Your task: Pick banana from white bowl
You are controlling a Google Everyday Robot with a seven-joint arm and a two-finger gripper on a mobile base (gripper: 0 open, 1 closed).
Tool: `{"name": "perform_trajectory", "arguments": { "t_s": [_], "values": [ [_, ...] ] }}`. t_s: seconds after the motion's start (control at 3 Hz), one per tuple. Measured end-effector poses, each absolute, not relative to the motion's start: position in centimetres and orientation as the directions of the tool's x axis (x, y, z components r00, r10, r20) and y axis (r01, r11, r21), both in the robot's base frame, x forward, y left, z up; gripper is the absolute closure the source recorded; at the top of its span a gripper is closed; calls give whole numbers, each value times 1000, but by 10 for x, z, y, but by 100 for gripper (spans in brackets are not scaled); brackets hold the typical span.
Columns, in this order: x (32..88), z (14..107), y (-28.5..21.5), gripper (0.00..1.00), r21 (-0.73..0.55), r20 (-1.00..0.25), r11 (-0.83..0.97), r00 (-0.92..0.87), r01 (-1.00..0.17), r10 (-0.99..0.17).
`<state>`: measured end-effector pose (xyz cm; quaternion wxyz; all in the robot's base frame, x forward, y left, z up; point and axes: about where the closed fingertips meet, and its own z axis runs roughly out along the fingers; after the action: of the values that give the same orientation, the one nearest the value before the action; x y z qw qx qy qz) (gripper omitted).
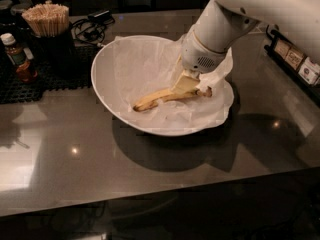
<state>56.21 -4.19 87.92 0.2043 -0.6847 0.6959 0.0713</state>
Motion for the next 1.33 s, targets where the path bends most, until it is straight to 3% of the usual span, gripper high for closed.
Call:
{"name": "perform_trajectory", "arguments": {
  "t_s": [0.33, 1.33],
  "values": [
    [562, 877, -40, 45, -172, -373, 43, 25, -984, -927],
    [562, 872, -38, 56, -161, -372, 44, 20, -986, -928]
  ]
}}
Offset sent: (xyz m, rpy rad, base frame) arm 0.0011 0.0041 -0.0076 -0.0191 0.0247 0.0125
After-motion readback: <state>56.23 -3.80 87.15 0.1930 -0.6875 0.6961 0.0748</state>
